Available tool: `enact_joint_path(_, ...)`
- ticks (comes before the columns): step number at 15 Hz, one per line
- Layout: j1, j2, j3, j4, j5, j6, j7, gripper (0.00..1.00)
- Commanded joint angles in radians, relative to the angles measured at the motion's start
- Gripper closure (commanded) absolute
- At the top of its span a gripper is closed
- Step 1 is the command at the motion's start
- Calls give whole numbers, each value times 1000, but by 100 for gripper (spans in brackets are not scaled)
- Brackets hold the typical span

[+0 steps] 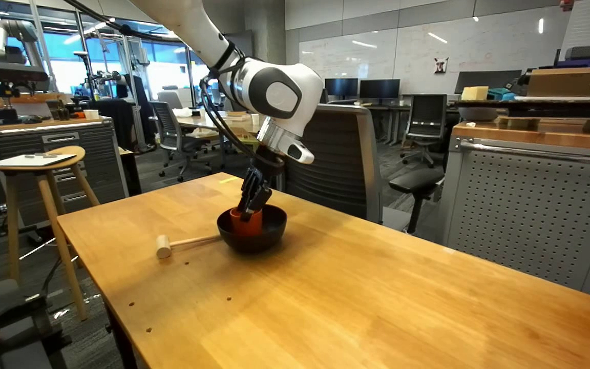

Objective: Put the cup in the bowl

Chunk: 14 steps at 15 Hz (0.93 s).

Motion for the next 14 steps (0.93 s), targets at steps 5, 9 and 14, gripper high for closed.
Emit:
enact_joint_path(5,78,-171,6,-152,-36,79,8,0)
enact_joint_path(9,130,-367,17,-291,-118,109,-14,0)
enact_joint_path(14,171,-629,63,-434,-290,50,-98,0)
